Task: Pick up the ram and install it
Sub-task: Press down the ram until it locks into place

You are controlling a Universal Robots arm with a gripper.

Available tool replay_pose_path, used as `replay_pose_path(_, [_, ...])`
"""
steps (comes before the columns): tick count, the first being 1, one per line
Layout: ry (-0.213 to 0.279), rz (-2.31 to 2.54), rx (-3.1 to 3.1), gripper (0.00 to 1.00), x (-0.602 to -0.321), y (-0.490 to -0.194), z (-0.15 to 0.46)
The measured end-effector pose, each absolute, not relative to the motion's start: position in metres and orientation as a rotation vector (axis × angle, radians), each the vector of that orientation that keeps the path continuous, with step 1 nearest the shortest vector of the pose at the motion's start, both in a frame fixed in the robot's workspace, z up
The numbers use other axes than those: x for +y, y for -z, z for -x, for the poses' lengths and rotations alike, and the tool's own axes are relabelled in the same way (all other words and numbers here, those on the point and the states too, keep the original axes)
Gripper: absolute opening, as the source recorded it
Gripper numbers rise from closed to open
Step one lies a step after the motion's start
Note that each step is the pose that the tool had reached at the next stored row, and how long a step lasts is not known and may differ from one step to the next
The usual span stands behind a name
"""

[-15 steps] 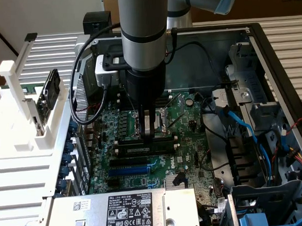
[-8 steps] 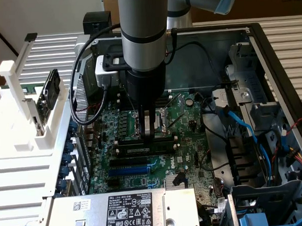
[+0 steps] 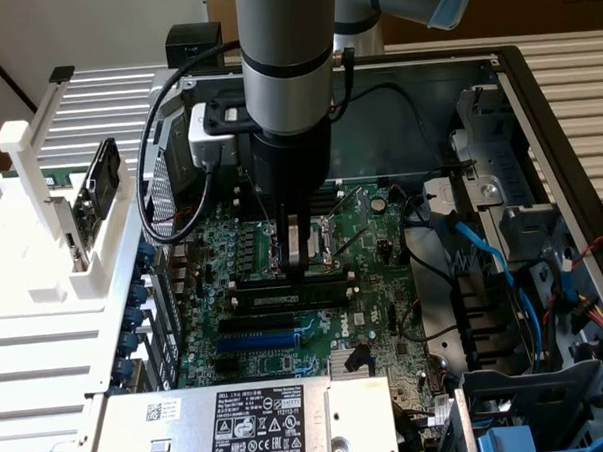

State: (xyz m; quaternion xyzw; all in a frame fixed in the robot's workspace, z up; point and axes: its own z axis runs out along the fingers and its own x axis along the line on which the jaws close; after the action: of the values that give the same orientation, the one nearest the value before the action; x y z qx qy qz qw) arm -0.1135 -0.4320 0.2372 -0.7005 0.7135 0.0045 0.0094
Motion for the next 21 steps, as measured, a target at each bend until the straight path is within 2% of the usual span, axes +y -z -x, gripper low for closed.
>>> replay_pose_path(10, [-0.014,2.188,2.228,0.1,-0.432,-0.256,0.113])
replay_pose_path(21, [-0.012,2.076,2.333,0.1,-0.432,-0.255,0.113])
